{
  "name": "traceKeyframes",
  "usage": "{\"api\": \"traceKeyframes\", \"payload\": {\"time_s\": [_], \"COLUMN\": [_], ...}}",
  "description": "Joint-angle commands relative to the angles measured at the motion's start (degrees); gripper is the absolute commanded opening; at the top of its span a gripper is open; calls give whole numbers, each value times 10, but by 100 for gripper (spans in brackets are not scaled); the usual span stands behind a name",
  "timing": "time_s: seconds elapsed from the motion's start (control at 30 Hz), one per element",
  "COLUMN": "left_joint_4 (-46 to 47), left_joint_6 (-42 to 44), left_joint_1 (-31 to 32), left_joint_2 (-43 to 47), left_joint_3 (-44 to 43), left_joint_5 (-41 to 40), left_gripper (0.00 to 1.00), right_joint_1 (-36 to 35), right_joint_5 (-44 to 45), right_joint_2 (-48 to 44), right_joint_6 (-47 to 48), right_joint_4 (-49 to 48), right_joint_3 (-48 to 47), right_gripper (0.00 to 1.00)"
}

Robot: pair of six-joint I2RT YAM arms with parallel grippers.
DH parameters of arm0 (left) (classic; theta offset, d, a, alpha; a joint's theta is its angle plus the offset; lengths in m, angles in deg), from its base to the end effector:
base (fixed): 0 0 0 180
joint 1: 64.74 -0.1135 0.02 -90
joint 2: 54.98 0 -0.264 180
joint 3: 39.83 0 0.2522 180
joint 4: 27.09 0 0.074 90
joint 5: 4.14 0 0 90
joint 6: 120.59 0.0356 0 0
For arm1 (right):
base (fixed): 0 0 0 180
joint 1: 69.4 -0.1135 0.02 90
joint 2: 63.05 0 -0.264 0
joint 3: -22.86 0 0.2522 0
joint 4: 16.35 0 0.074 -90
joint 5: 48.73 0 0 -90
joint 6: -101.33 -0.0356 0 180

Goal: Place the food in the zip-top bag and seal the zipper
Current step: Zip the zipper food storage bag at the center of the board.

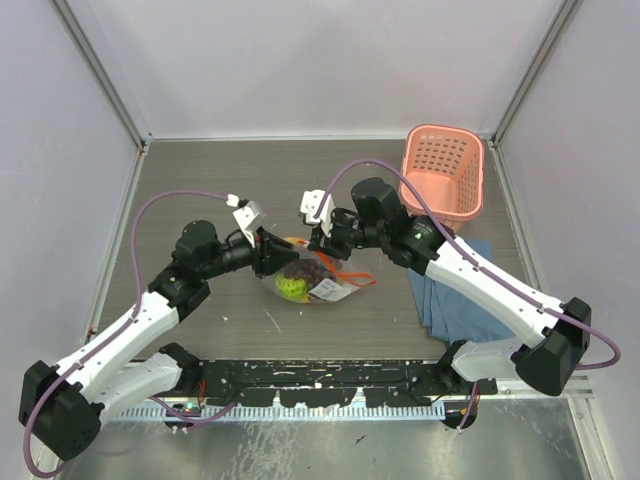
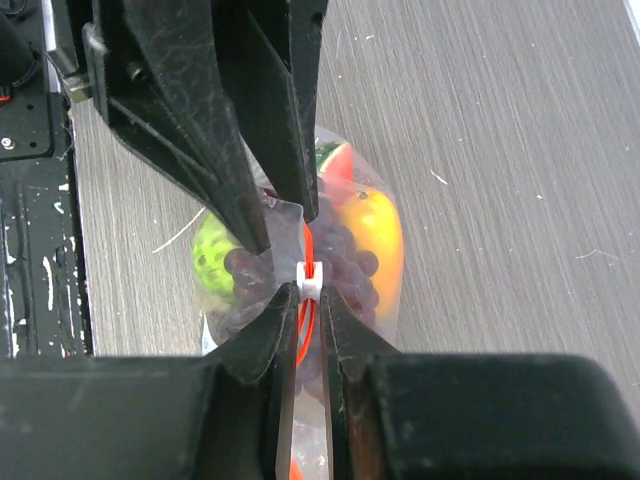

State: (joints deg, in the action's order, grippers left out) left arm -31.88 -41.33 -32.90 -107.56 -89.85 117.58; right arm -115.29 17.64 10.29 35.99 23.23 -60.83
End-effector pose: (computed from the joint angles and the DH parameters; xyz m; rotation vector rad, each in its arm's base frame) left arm 0.1727 -0.1293 0.2986 0.7433 1.6253 -1.0126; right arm 0.1884 0.2149 0.3597 -1.4121 1.5537 0.6535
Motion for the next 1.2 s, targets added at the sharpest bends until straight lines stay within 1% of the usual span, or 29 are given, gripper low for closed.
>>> {"api": "traceKeyframes", "payload": {"time_s": [0.0, 0.1, 0.17, 0.3, 0.4, 0.53, 0.7, 0.73, 0.83, 0.87, 0.97, 1.1, 1.17], "left_joint_4": [1, -9, -22, -32, -30, -44, -63, -66, -67, -66, -40, 1, 24], "left_joint_6": [49, 76, 90, 103, 109, 121, 135, 138, 140, 139, 115, 46, 11], "left_joint_1": [-4, -4, -3, -3, -4, -4, -4, -4, -4, -4, -4, -4, -3], "left_joint_2": [-5, -18, -33, -61, -76, -100, -118, -120, -124, -124, -116, -103, -100], "left_joint_3": [-37, -55, -72, -105, -116, -126, -128, -128, -129, -130, -123, -100, -85], "left_joint_5": [52, 74, 89, 116, 135, 148, 163, 164, 165, 168, 159, 56, 33], "left_gripper": [34, 47, 51, 53, 51, 46, 34, 28, 3, 0, 0, 0, 0], "right_joint_1": [3, 4, 4, 3, 3, 3, 4, 4, 4, 4, 3, 5, 7], "right_joint_5": [-13, -27, -39, -60, -63, -65, -63, -63, -61, -59, -43, -11, 5], "right_joint_2": [-5, 6, 13, 27, 32, 33, 32, 32, 31, 31, 27, 18, 15], "right_joint_6": [31, 47, 56, 73, 76, 78, 79, 80, 79, 78, 74, 63, 58], "right_joint_4": [-2, 17, 30, 54, 57, 57, 56, 56, 55, 56, 56, 61, 63], "right_joint_3": [-59, -86, -100, -119, -122, -123, -126, -126, -124, -122, -109, -86, -76], "right_gripper": [1, 1, 1, 1, 1, 1, 1, 1, 1, 1, 1, 1, 1]}}
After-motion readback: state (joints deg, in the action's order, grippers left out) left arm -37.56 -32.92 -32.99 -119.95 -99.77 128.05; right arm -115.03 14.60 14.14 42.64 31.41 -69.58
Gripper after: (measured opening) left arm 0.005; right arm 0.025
